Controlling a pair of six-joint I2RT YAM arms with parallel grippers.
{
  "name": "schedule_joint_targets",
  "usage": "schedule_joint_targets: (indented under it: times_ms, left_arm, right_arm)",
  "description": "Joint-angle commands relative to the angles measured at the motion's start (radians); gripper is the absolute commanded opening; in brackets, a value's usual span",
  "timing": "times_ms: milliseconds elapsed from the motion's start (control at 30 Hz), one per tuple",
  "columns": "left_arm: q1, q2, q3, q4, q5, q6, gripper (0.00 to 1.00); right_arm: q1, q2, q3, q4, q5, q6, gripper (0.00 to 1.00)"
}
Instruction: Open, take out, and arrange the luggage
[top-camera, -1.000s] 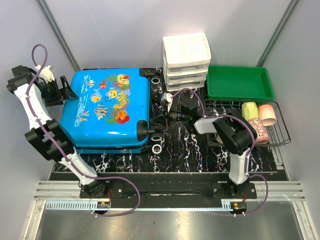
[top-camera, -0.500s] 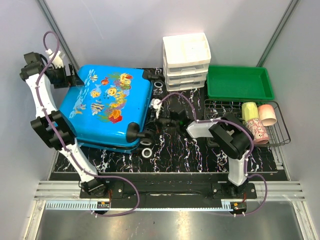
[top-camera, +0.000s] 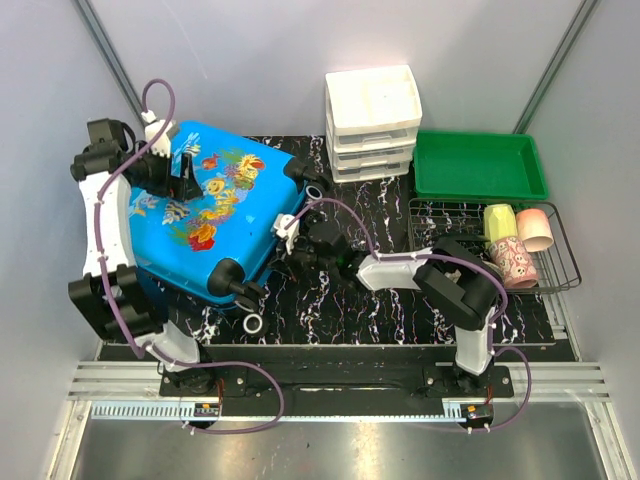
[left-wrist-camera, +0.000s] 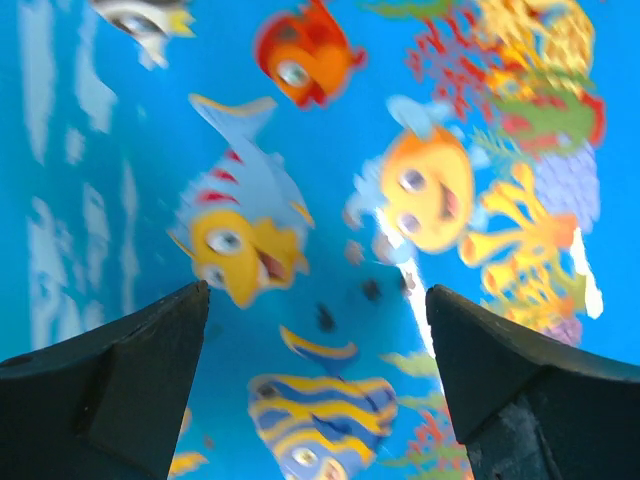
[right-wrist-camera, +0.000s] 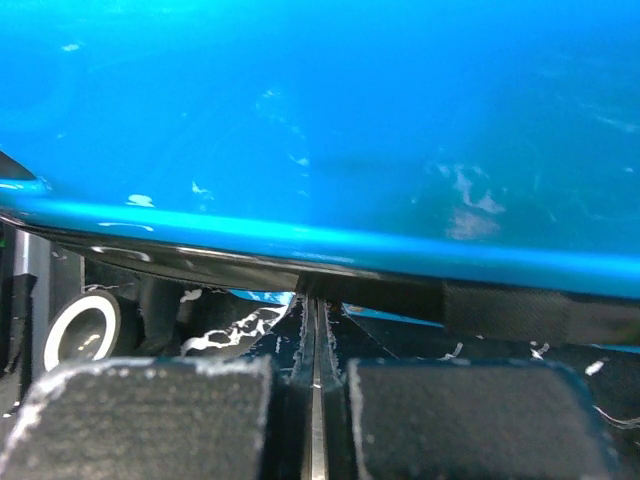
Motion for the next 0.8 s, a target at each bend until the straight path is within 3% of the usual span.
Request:
schedule_joint_targets:
  times_ms: [0, 233, 767]
  left_arm:
    - [0.005, -0.090, -0.219, -0.048, 0.010, 0.033, 0.94]
    - [0.024, -0.031, -0.247, -0.054, -0.063, 0.103, 0.94]
    - [0.031, 0.089, -0.083, -0.099, -0.113, 0.117, 0.94]
  right_arm:
    - [-0.082, -0.089, -0.010, 0.090, 0.177, -0.081, 0.00]
    - [-0.166, -0.083, -0.051, 0.159, 0.268, -0.166, 0.00]
    - [-0.392, 0.077, 0.062, 0.319, 0.226, -0.173, 0.00]
